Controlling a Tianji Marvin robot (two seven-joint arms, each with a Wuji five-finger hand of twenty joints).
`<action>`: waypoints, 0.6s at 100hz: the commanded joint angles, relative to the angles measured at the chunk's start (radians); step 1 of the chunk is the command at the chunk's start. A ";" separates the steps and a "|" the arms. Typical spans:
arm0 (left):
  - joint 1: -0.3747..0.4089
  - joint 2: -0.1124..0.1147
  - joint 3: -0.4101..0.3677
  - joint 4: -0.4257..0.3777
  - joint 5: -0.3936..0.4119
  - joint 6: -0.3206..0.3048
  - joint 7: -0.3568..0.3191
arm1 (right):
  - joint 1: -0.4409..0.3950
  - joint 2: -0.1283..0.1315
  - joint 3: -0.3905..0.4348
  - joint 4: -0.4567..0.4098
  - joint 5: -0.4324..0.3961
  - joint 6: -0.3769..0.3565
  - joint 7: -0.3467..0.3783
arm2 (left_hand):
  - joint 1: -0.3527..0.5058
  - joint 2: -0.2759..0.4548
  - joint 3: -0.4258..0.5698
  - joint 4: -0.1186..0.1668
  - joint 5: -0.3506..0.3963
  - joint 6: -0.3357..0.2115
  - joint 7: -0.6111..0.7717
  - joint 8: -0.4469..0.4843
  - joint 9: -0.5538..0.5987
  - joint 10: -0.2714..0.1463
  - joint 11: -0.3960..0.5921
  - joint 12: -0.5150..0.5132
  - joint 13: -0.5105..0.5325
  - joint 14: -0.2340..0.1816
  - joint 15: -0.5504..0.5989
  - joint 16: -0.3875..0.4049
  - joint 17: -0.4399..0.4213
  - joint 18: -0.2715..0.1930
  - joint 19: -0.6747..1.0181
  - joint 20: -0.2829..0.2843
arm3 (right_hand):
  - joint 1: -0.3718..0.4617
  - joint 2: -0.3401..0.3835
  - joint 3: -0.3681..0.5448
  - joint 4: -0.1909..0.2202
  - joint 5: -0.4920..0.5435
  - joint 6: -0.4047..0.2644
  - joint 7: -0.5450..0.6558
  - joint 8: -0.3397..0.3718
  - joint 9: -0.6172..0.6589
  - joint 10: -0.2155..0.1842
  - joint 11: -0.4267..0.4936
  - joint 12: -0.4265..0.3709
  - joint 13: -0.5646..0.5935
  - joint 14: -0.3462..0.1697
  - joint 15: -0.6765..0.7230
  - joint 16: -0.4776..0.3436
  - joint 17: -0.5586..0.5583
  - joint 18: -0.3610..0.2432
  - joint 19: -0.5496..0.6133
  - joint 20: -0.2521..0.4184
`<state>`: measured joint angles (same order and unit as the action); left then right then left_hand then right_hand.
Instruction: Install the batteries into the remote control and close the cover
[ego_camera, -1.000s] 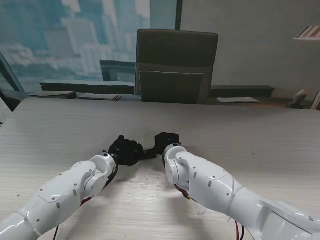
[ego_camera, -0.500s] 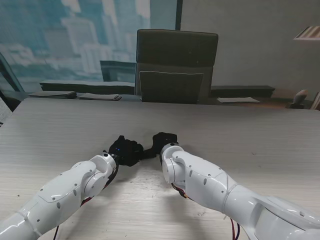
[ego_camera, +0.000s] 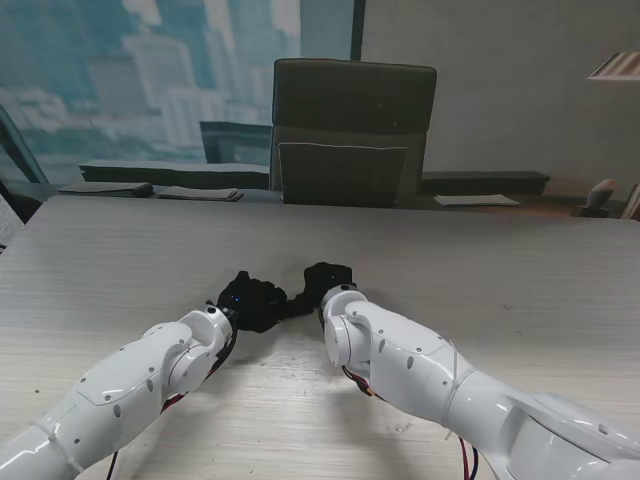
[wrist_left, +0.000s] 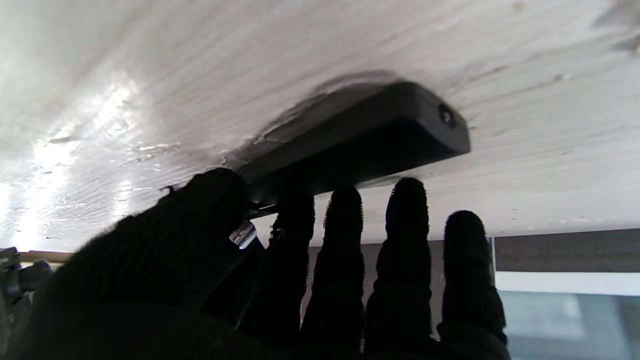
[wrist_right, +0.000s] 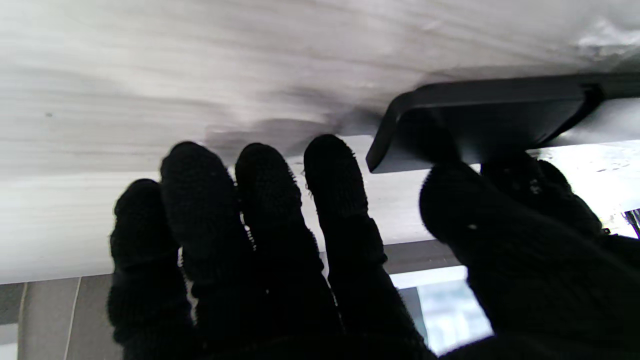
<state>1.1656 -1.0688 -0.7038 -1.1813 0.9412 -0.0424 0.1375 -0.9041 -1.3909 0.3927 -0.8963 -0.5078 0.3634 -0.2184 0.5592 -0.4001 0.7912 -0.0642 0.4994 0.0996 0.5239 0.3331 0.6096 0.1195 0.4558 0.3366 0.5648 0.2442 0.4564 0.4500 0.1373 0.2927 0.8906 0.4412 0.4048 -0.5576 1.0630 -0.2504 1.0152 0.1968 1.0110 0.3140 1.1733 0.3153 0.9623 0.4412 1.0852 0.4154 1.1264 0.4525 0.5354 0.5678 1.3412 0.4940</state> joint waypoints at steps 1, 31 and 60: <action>0.012 -0.001 0.008 0.014 -0.001 -0.003 -0.025 | -0.021 0.006 -0.004 0.018 0.004 -0.003 0.022 | 0.011 -0.009 0.027 0.004 0.043 -0.043 0.034 0.027 0.040 -0.040 0.034 0.030 0.019 -0.024 0.003 0.000 -0.015 0.000 -0.018 0.007 | 0.135 -0.057 0.046 0.006 -0.023 -0.011 0.005 -0.032 0.034 0.009 0.023 -0.001 0.034 -0.027 0.008 0.003 -0.012 -0.010 0.023 0.002; 0.015 0.000 0.002 0.010 0.003 0.001 -0.026 | -0.023 0.005 -0.004 0.024 0.002 -0.012 0.015 | -0.015 -0.006 0.018 0.003 0.036 -0.040 0.028 0.025 0.035 -0.036 0.031 0.029 0.013 -0.022 0.001 -0.001 -0.018 -0.001 -0.020 0.006 | 0.140 -0.085 0.054 -0.003 -0.008 -0.014 0.026 -0.051 0.054 0.004 0.021 -0.004 0.055 -0.027 0.007 -0.001 -0.010 -0.011 0.022 0.002; 0.045 0.005 -0.043 -0.018 0.033 0.027 -0.020 | -0.027 0.007 -0.002 0.017 0.000 -0.015 0.012 | -0.068 -0.011 -0.016 0.000 -0.021 -0.019 -0.029 -0.001 -0.050 -0.015 -0.002 0.017 -0.058 -0.021 -0.029 -0.009 -0.048 0.000 -0.039 -0.002 | 0.145 -0.087 0.059 -0.001 -0.002 -0.012 0.033 -0.056 0.062 0.006 0.020 -0.004 0.061 -0.025 0.009 -0.004 -0.005 -0.006 0.021 0.001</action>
<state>1.1977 -1.0706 -0.7467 -1.1947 0.9685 -0.0273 0.1366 -0.9060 -1.3901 0.3962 -0.8912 -0.5082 0.3522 -0.2286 0.5223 -0.3995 0.7901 -0.0642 0.4985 0.0733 0.5046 0.3317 0.6006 0.0860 0.4548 0.3366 0.5505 0.2304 0.4515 0.4472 0.1210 0.2926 0.8775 0.4412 0.4562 -0.5563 1.1306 -0.2504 1.0116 0.1934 1.0289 0.2762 1.2099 0.3028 0.9628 0.4412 1.1161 0.4048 1.1264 0.4525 0.5351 0.5669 1.3412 0.4940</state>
